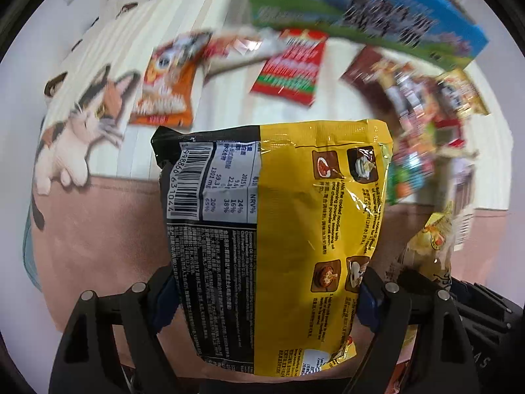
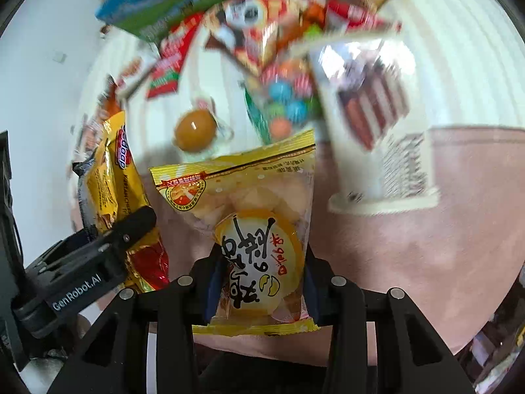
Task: Organize snacks
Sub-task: 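Carry both bags into the cardboard box and open both tools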
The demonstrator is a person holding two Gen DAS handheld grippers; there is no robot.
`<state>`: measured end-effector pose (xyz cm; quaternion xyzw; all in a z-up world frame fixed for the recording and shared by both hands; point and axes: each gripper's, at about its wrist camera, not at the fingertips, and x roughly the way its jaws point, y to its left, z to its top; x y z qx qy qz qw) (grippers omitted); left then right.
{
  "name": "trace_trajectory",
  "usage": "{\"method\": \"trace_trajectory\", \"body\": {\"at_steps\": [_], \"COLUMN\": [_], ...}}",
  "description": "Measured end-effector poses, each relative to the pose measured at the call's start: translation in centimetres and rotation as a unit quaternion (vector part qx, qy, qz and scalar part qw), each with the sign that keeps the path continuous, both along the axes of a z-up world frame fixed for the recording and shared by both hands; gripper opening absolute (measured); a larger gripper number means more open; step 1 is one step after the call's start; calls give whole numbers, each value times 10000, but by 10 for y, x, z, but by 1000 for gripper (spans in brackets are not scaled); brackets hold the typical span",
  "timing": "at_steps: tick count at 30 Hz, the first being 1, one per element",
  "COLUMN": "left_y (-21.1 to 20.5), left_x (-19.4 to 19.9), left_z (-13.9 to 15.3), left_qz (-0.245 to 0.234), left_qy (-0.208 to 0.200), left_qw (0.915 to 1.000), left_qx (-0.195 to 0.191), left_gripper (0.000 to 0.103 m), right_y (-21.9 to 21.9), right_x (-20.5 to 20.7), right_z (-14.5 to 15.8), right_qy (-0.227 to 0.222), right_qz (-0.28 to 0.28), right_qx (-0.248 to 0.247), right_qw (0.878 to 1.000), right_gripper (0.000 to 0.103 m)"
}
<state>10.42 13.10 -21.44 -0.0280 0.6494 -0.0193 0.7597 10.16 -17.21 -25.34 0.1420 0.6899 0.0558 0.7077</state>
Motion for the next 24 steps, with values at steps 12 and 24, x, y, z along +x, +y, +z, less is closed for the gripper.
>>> {"method": "trace_trajectory", "body": {"at_steps": [12,24], "left_y": [-45,-89], "left_x": [53,241], "left_z": [136,187], "left_qz": [-255,-210], "left_qy": [-987,-1158], "left_qw": [9938,9913], "left_qx": [-435,-595], "left_gripper": [85,85], "right_y": [-60,-59], "right_x": [65,232], "right_z": [128,197], "right_qy": [-1054,-1657], "right_qz": [-254,-294], "right_qx": [476,359], "right_qw": [9930,9851], "right_gripper": [43,43]}}
